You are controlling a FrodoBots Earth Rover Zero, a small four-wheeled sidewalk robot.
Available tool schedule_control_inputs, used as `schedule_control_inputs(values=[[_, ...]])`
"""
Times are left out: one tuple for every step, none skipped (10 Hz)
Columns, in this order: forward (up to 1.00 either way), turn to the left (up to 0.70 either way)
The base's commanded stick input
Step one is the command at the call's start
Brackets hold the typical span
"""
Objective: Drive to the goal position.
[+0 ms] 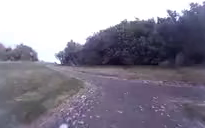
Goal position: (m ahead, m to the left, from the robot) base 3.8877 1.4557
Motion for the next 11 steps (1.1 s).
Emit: schedule_control_inputs(values=[[1.00, 0.00], [1.00, 0.00], [1.00, 0.00], [1.00, 0.00], [1.00, 0.00], [1.00, 0.00], [1.00, 0.00], [1.00, 0.00], [1.00, 0.00], [1.00, 0.00], [1.00, 0.00]])
